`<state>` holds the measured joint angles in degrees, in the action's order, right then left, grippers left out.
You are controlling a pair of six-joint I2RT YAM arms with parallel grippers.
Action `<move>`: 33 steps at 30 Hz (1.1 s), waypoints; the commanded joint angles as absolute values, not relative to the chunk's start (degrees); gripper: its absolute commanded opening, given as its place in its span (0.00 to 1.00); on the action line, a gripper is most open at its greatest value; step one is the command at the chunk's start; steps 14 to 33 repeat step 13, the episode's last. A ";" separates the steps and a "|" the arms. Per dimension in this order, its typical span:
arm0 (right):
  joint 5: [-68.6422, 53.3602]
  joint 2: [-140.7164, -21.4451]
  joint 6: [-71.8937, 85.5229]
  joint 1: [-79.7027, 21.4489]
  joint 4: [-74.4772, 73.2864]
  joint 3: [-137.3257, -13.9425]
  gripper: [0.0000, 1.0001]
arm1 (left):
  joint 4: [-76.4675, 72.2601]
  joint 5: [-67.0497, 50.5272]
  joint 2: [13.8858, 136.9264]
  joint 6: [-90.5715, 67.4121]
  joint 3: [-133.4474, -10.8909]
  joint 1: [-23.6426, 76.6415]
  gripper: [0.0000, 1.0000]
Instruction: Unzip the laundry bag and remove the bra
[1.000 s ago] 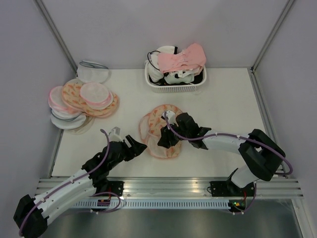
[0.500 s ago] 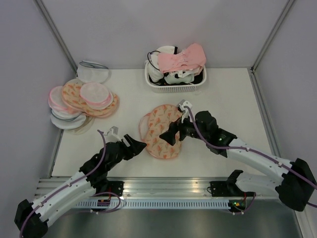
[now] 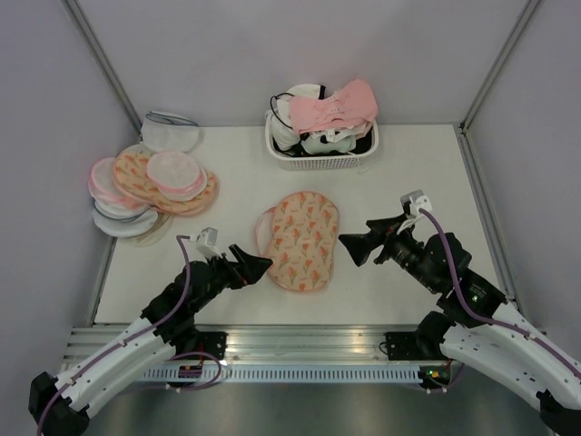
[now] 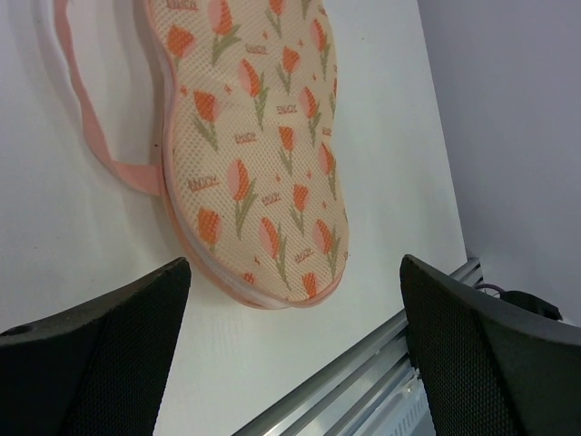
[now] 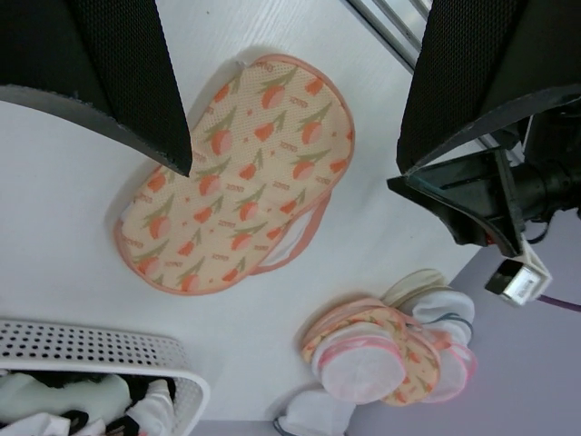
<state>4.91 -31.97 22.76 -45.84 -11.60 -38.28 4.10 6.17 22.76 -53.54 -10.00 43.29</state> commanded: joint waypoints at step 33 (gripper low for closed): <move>10.81 -31.11 24.26 -45.79 -17.40 -38.50 0.98 | 1.14 4.57 20.57 -48.16 -13.89 43.07 1.00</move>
